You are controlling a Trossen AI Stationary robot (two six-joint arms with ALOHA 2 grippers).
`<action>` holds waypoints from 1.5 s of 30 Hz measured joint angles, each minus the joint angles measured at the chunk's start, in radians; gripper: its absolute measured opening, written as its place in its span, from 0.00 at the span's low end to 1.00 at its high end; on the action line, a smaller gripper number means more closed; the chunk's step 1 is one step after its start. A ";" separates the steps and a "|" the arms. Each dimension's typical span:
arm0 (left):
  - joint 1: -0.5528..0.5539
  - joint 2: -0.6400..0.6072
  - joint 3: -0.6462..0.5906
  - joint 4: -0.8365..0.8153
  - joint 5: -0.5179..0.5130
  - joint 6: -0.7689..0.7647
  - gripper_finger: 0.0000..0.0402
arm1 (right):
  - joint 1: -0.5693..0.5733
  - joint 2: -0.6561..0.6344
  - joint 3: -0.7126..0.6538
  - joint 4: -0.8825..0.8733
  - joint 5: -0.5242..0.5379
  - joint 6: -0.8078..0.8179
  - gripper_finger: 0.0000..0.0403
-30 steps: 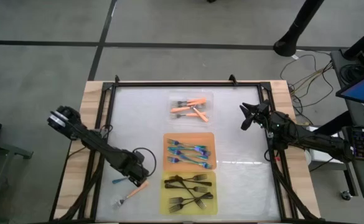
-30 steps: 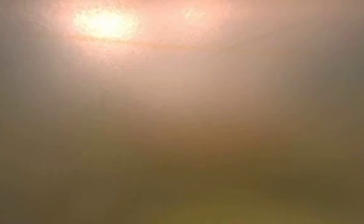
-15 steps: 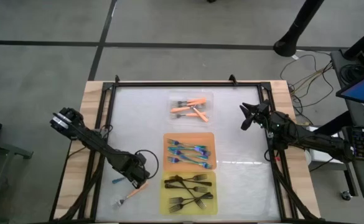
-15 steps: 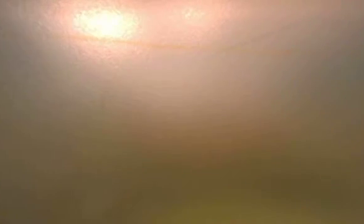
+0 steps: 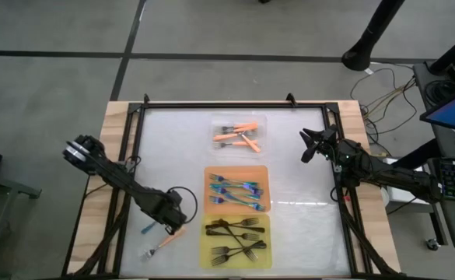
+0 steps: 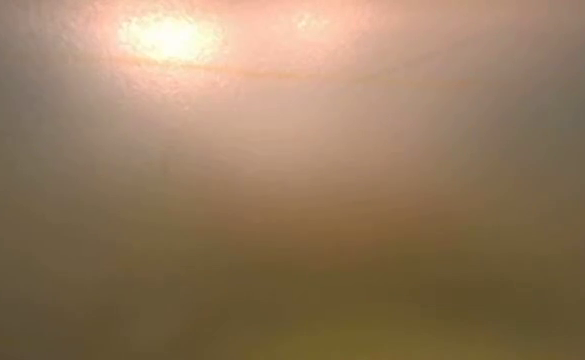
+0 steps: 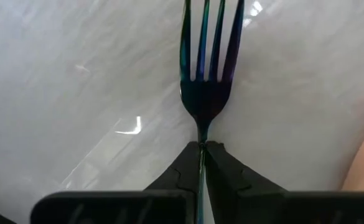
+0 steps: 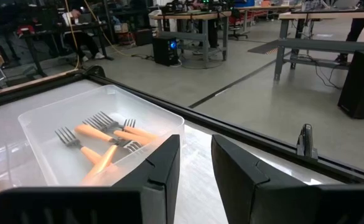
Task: Sort silverware by color (type)
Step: Put the blue fork into the orange bin
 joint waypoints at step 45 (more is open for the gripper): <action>0.264 0.271 0.717 0.010 -0.654 1.019 0.00 | 0.000 0.000 0.000 0.000 0.000 0.000 0.21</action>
